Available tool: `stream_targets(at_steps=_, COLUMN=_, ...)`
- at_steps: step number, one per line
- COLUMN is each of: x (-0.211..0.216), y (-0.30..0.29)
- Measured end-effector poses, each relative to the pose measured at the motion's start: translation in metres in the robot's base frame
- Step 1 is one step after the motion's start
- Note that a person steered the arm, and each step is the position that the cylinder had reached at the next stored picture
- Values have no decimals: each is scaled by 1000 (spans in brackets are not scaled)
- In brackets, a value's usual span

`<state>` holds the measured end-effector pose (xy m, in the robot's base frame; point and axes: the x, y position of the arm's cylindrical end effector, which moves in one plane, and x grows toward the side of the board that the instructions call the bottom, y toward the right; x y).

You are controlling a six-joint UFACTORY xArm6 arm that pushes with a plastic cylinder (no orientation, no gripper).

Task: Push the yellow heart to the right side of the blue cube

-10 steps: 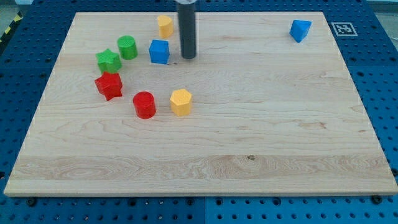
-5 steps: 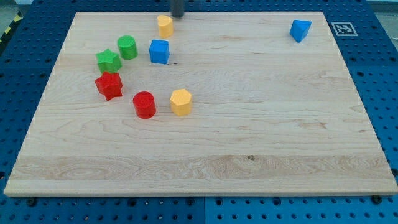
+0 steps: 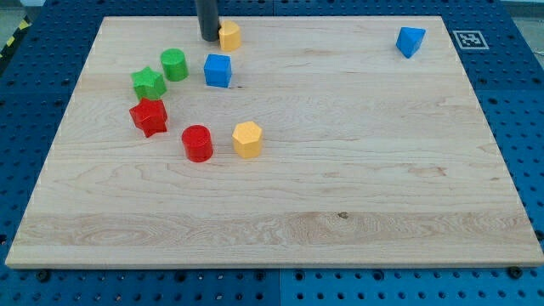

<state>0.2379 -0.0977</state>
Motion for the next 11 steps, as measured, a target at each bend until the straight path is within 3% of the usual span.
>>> stream_targets(at_steps=4, x=-3, y=50)
stream_targets(at_steps=11, x=62, y=139)
